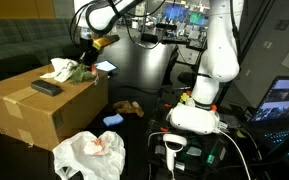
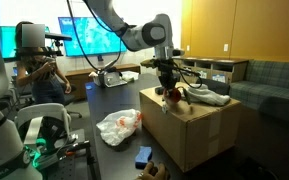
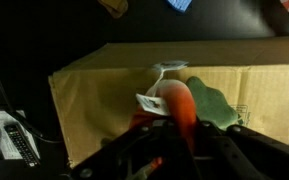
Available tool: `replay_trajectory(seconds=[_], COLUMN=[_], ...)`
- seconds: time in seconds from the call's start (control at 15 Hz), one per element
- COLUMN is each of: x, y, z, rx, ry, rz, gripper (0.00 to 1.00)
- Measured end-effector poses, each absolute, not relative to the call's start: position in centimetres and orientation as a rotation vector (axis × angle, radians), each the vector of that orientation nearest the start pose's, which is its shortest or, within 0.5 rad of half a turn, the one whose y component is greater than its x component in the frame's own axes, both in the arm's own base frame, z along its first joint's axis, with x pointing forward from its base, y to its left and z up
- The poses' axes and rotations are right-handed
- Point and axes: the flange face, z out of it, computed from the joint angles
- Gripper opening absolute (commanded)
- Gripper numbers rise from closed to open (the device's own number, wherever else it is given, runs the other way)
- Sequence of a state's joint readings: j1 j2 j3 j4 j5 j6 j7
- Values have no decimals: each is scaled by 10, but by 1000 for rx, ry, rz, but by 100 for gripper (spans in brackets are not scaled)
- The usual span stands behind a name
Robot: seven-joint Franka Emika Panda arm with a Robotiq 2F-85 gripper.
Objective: Put the turnip plushie on the table, then the moose on the box, then the white towel on the table, then the blue sponge on the box, then the duster on the table, lastly, the plastic on the box
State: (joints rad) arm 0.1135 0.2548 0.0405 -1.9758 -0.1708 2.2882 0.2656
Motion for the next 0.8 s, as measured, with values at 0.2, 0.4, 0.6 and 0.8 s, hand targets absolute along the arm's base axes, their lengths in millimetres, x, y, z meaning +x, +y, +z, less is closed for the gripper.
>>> replay_trajectory(seconds=[0.2,0.4,0.6,0.8], x=[569,537,510,489], y=[64,28,-14,-54], z=[354,342,311,280], rx=[-3218,-3156,-3066,-2950], ry=[115,302,526,756], rz=[-100,-13,104,191], gripper=[11,11,11,11])
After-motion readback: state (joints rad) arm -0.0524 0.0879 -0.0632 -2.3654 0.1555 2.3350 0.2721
